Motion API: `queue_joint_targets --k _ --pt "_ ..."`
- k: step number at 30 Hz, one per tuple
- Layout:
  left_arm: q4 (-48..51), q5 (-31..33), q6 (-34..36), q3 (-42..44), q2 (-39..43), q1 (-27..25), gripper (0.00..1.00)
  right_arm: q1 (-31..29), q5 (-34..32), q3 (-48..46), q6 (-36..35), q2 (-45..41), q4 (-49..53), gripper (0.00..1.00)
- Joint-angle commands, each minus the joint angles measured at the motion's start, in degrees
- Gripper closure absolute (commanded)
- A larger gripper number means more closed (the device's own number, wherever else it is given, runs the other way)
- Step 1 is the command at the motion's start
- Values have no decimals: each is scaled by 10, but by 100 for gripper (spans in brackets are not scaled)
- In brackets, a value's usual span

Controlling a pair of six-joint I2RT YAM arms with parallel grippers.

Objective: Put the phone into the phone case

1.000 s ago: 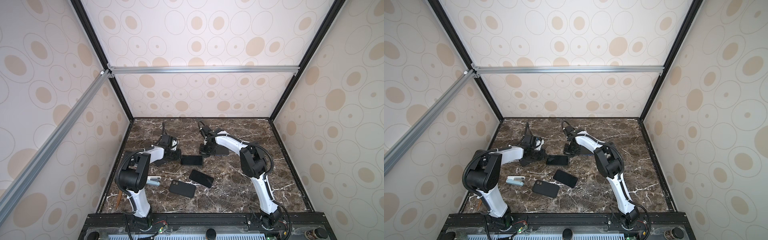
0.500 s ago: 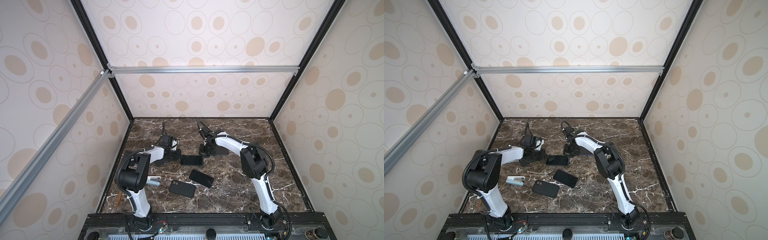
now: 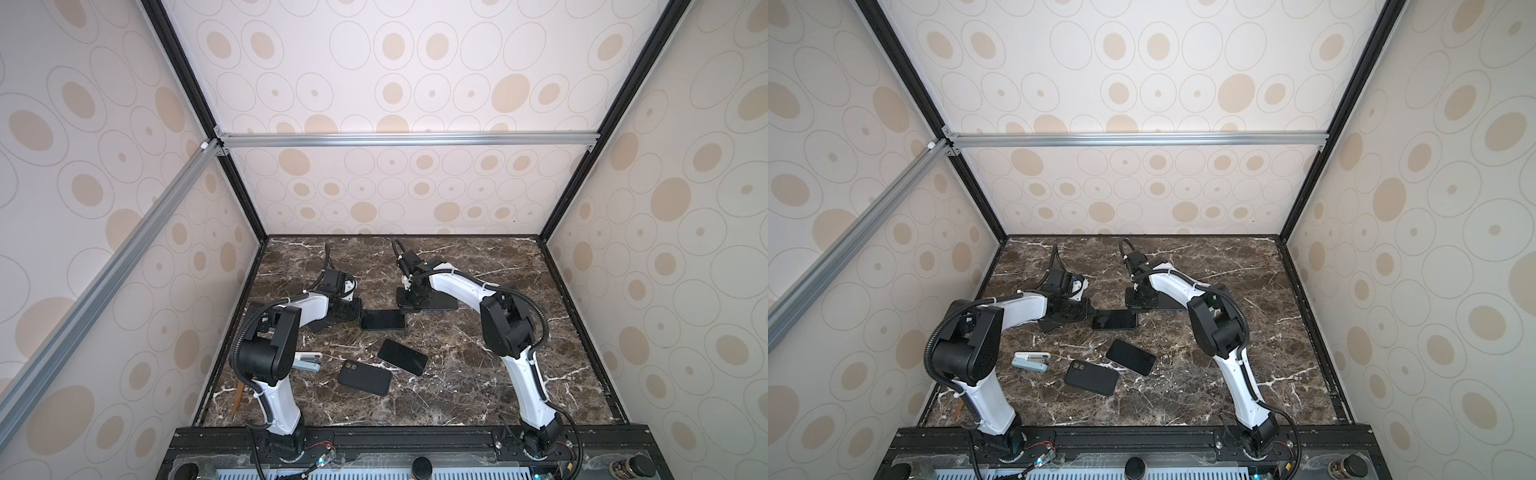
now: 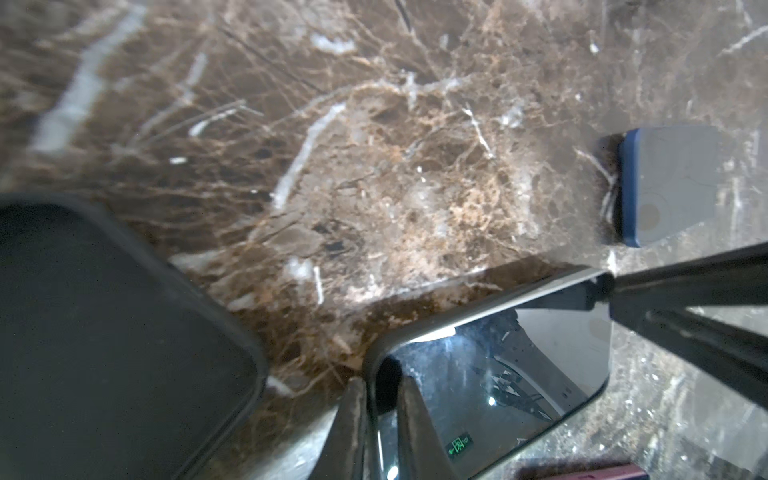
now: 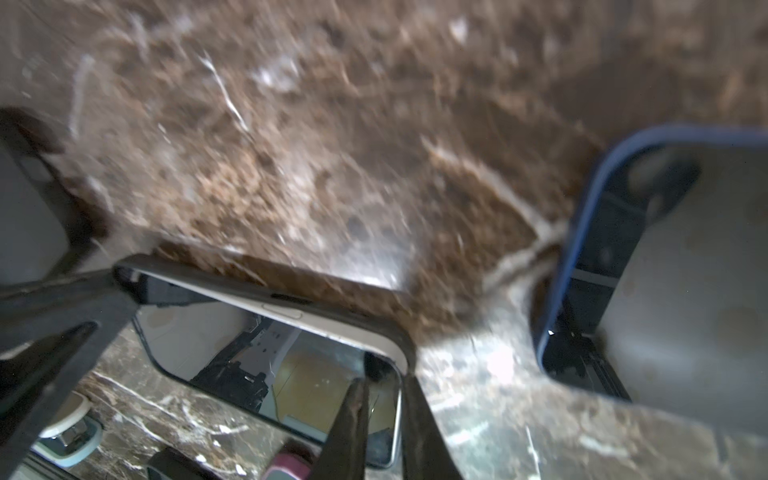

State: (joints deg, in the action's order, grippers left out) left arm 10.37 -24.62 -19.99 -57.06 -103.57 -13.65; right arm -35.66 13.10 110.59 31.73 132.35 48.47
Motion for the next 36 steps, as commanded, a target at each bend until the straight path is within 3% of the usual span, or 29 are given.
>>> queue_joint_targets --k 1,13,20,29,36 --pt "36 24 10 15 8 -3 84 -5 7 41 -42 28 21 81" --pt "43 38 4 12 16 -3 83 1 14 14 -59 40 32 80" --pt "49 18 -5 33 43 -5 83 -6 47 -80 -46 -17 -14 84" --pt "41 -17 -27 94 95 -10 83 -26 74 -132 -22 -59 -37 86" --pt "84 53 -19 61 149 -5 82 -20 -2 -110 -19 -91 0 82"
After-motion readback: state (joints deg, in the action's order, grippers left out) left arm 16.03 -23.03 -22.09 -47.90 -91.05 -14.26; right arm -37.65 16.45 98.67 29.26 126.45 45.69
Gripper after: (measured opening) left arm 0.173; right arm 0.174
